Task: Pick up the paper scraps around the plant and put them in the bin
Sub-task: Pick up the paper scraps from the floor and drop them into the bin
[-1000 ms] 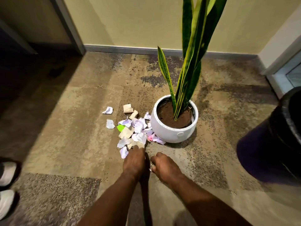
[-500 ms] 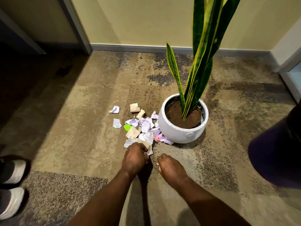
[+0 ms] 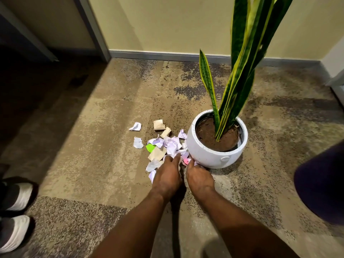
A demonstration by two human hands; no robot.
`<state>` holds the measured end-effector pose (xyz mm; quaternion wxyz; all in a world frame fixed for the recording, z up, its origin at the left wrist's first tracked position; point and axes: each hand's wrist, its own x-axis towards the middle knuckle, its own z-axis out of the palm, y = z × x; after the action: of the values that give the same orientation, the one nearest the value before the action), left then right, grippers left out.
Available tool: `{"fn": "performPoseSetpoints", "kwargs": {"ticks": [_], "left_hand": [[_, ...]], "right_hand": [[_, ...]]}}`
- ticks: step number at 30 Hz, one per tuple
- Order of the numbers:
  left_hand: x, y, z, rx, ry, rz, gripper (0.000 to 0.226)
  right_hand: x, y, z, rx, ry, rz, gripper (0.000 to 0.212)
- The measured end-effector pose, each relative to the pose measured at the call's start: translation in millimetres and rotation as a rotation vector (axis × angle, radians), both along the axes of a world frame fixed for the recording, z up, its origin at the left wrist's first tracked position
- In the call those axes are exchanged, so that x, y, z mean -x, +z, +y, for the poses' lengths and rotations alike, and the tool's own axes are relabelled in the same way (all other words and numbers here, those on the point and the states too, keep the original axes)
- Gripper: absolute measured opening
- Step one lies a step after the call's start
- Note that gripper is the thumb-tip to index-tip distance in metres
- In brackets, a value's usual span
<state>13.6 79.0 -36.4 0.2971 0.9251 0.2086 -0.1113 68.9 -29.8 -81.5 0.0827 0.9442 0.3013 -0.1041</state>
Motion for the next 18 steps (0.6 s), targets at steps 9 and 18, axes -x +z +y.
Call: {"fn": "performPoseSetpoints", "kwargs": {"ticks": [9, 18], "left_hand": [[-18.3, -5.6, -5.2, -0.08, -0.145, 0.134, 0.063], [-24.1, 4.5, -4.7, -0.176, -0.097, 0.079, 0.019]], "right_hand": [[2.5, 23.8, -11.6, -0.047, 0.057, 0.049, 0.019], [13.1, 33.0, -28.9, -0.236, -0.008, 0.082, 0.025]]}}
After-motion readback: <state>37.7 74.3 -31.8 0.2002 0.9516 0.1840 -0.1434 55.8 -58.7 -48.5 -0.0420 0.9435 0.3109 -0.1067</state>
